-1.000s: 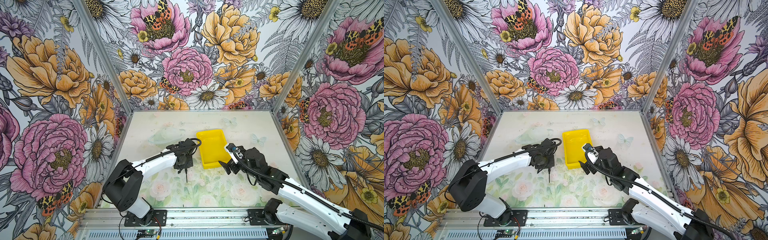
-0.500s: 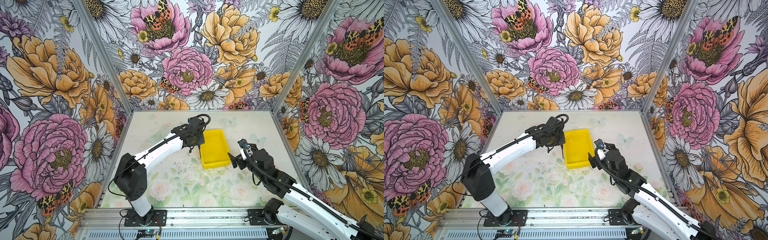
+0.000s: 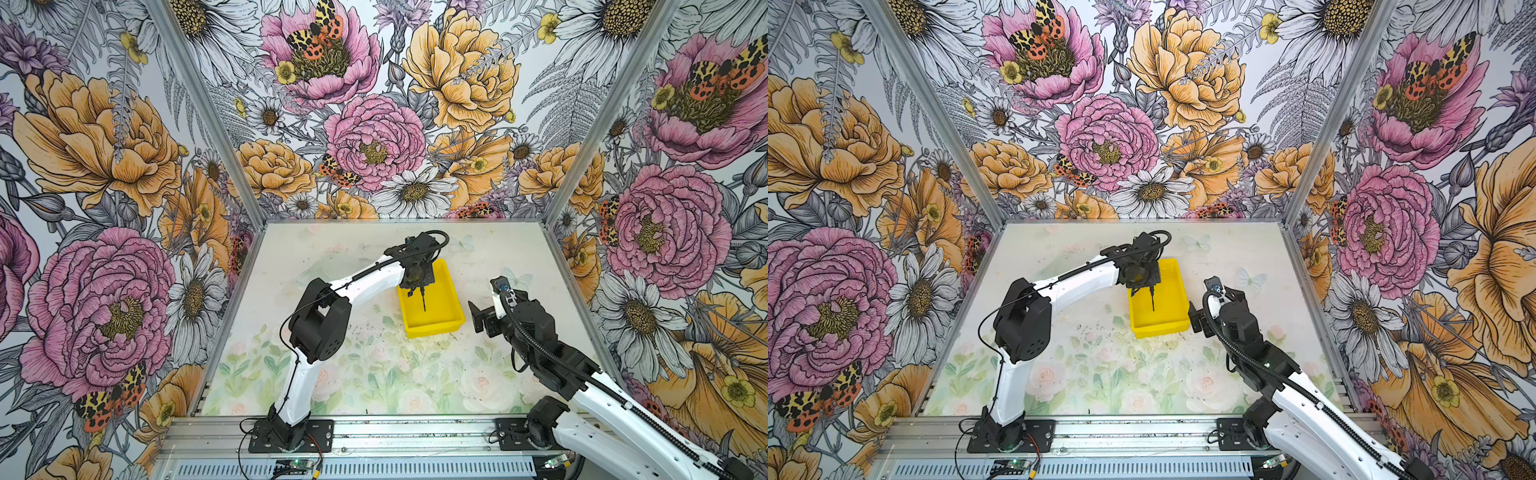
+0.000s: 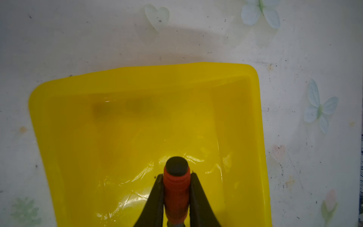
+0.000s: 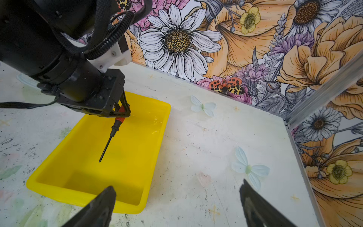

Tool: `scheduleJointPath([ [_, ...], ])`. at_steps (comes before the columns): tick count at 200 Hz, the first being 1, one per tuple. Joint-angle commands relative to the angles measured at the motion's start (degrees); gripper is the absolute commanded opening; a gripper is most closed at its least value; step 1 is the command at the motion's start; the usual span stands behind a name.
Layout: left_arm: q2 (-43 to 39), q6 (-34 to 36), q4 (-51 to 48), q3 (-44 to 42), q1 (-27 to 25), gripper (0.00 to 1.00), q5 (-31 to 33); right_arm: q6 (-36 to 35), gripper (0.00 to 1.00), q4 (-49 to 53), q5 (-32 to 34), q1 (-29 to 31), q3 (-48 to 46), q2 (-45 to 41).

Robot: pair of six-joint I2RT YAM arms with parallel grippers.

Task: Put the screwdriver in the bin
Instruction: 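Lift the screwdriver with the left gripper and carry it over the yellow bin, then lower the screwdriver into the bin and open the left gripper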

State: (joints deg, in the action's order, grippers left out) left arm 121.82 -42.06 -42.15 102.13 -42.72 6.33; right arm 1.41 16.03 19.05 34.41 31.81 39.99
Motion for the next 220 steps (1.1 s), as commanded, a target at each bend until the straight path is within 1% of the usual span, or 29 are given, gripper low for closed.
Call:
scheduleJointPath([
  [1, 1.39, -1.79, 0.15, 1.41, -0.93, 0.07, 0.23, 1.23, 0.99, 0.85, 1.78, -0.44, -0.77, -1.18],
  [31, 4.16, -1.7, 0.45, 1.99, -1.03, 0.06, 0.69, 1.06, 0.99, 0.79, 1.54, -1.1, -1.21, -0.98],
  [62, 6.86, -2.03, 0.41, 3.23, -1.01, 0.07, -0.43, 1.18, 0.99, 0.79, 1.36, -2.15, -1.14, -0.57],
  [114, 8.33, -2.15, 0.33, 2.41, -1.09, 0.1, -0.27, 0.91, 0.99, 0.79, 0.37, -2.86, -1.14, -1.04],
  [129, 8.45, -2.07, 0.35, 1.77, -1.01, 0.14, -0.18, 0.8, 0.99, 0.68, 0.46, -2.82, -1.14, -0.81],
  [155, 8.67, -1.96, 0.32, 1.06, -1.02, 0.24, 0.25, 0.78, 0.99, 0.69, 0.46, -2.95, -0.95, -0.86],
  [174, 8.5, -1.87, 0.37, 1.1, -1.03, 0.3, 0.57, 0.55, 0.99, 0.75, 0.43, -2.95, -0.74, -0.82],
  [192, 8.26, -1.75, 0.36, 1.47, -0.98, 0.33, 0.79, 0.52, 0.99, 0.74, 0.45, -2.95, -0.58, -0.78],
  [220, 6.9, -0.76, 0.23, 2.03, -1.14, 0.34, 1.32, 0.38, 0.99, 0.71, 0.56, -3.04, -0.3, -0.61],
])
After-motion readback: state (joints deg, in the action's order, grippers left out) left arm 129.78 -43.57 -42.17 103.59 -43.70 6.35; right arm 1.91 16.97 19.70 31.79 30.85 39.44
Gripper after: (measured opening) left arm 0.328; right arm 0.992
